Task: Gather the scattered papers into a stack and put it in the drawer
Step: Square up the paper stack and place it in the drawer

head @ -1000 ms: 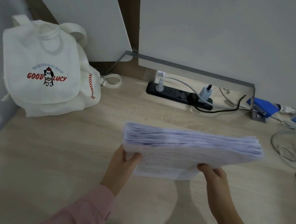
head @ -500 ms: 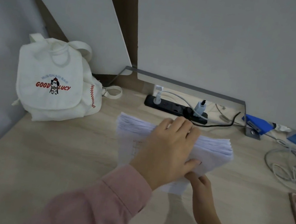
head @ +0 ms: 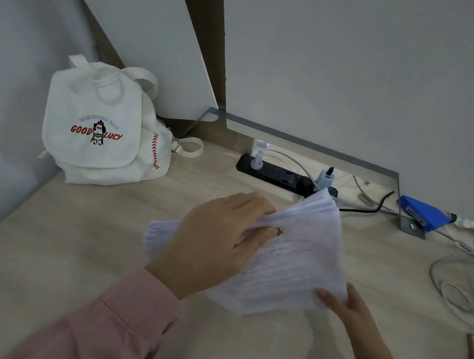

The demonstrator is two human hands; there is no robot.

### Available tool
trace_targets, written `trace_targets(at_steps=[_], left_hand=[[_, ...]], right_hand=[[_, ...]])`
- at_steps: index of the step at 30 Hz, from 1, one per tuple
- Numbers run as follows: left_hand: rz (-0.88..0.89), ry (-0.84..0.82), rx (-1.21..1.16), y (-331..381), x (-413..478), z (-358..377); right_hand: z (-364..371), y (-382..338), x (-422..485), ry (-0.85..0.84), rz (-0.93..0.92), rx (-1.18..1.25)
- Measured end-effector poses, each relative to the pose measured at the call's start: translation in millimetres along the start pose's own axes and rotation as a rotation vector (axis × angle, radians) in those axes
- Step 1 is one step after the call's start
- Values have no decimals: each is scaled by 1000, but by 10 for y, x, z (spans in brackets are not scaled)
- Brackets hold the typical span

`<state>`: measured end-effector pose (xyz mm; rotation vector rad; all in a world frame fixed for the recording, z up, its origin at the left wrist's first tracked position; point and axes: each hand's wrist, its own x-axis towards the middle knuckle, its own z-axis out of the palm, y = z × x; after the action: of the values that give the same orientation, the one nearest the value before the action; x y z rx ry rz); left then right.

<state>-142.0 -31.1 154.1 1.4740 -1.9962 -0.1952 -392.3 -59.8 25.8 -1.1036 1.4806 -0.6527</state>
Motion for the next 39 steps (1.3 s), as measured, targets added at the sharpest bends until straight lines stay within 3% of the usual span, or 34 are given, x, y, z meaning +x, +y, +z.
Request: trace_targets(at_steps=[2, 4, 6, 11, 16, 19, 22, 31, 35, 39], left_hand=[[-162, 32, -170, -37, -95, -14], [-315, 80, -385, -46, -194, 41], [-425, 152, -563, -54, -286, 114], [-536, 319, -712, -126, -509, 241], [-553, 365, -773, -259, -729, 331], [-772, 397, -834, -451, -905, 588], [-942, 289, -877, -591, -1059, 790], [-884, 336, -826, -557, -1025, 700], [-902, 210, -850, -673, -1073, 757], [-932, 232, -860, -642, -1022, 814]], right_hand=[[-186, 13, 59, 29, -36, 129], [-282, 5, 128, -41, -51, 381], [-301, -60, 195, -86, -66, 461], [-279, -190, 311, -117, -204, 309], [-226, -133, 193, -50, -296, 385], [-182, 58, 132, -35, -251, 298], [-152, 268, 146, -55, -134, 221], [-291, 182, 33, -101, -185, 306], [-322, 286, 52, -201, -131, 196], [-245, 289, 62, -139, -144, 219]])
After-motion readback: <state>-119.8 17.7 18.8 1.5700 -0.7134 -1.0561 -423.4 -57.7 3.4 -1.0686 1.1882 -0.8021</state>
